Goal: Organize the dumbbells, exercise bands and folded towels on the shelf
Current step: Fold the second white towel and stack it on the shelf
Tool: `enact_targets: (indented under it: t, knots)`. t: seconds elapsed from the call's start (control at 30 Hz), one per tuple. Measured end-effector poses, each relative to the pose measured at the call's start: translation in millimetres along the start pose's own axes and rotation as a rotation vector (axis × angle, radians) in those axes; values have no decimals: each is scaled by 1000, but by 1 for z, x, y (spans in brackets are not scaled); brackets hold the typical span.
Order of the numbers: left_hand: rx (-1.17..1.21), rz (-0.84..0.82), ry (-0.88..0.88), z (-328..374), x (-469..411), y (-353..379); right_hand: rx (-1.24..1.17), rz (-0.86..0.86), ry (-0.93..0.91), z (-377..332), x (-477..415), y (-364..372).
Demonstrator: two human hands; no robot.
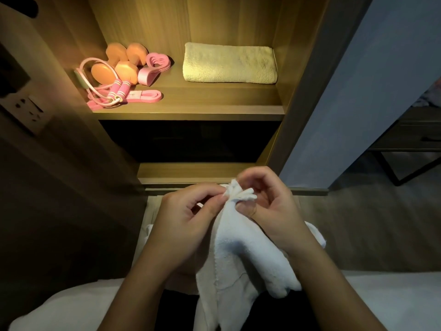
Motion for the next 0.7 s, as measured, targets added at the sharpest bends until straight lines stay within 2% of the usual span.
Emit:
enact_targets:
  t: [0.07, 0.2, 0.3, 0.43, 0.57, 0.63, 0.7]
  knots:
    - [-42, -8, 11, 0, -1, 1, 86, -58, 76, 0, -1, -2]
    - [-50, 39, -53, -2, 4, 5, 234, -57, 62, -1, -6, -13]
    - [-118, -29, -113, -6, 17, 12, 206, 55, 84, 6, -9, -30]
    - [-337, -165, -19, -14, 49, 20, 92, 196, 249, 37, -12, -51]
    - [-447, -178, 62, -14, 75, 21, 19, 217, 358, 60, -13, -57]
    - [-538, -152, 99, -7, 81, 20, -4, 222, 369, 63, -14, -55]
    - [-525, -126, 125, 1, 86, 21, -8, 241, 362, 62, -16, -55]
Point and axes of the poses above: each hand's wrist, its own x-axis away from the middle knuckle, its own y-axis out of the palm, z = x × y, the point moved 3 cm from there along -x, towards the middle knuckle, and after that the axes turned 15 degrees about y, right-handed, at the moved point
